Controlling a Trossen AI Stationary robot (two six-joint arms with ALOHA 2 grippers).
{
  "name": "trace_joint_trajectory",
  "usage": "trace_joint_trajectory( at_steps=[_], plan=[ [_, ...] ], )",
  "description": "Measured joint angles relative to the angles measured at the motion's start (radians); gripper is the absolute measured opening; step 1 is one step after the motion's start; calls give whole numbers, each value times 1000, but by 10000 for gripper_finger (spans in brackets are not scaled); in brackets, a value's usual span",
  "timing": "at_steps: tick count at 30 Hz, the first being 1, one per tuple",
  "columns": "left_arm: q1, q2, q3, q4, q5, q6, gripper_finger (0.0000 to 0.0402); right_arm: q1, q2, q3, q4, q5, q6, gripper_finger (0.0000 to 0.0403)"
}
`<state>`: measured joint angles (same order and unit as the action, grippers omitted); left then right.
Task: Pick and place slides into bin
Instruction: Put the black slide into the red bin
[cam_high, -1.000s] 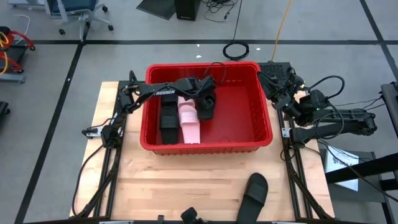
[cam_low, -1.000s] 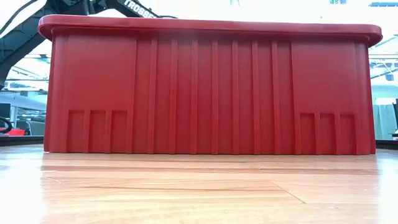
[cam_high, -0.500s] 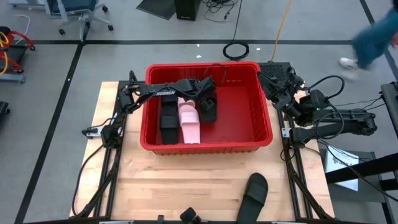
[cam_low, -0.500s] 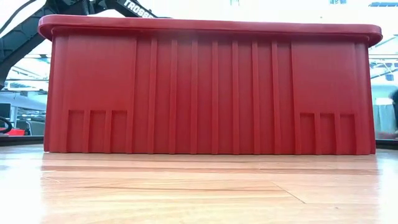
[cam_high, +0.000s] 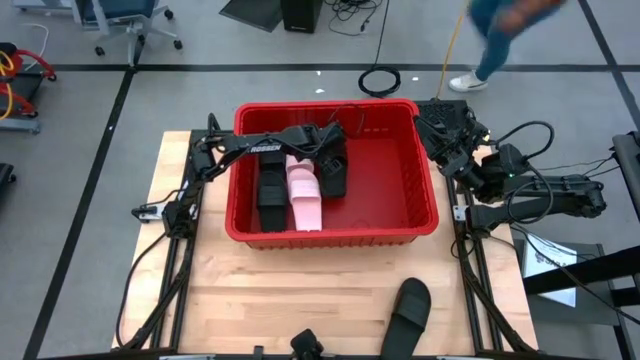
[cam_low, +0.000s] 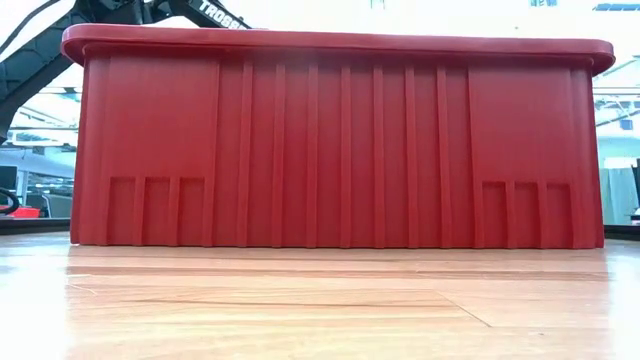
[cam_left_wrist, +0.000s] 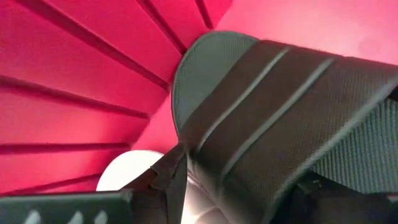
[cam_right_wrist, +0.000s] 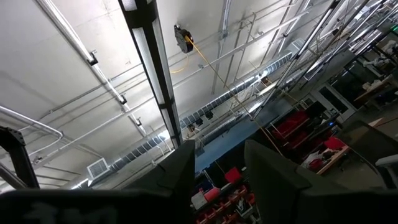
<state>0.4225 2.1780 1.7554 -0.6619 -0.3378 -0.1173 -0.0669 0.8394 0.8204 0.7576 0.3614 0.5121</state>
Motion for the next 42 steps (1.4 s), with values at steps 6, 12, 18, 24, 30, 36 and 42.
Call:
trace_joint_trajectory(
  at_steps=[6,12,18,24,30,36,42],
  plan=[
    [-3,-15,0,36,35,4,166,0,0,0,-5,0,-1,130],
    [-8,-28,2,41,85,22,166,0,0,0,-8,0,-1,130],
    [-8,-29,2,5,82,46,184,0,0,0,-8,0,-3,130],
    [-6,-29,2,-70,72,27,215,0,0,0,-10,0,-3,130],
    [-6,-30,2,-67,148,18,236,0,0,0,-27,0,-3,130],
    [-10,-33,2,-70,212,4,251,0,1,0,-38,0,-4,130],
    [-21,-62,1,-72,290,-16,255,0,1,0,-38,-1,-4,130]
  ],
)
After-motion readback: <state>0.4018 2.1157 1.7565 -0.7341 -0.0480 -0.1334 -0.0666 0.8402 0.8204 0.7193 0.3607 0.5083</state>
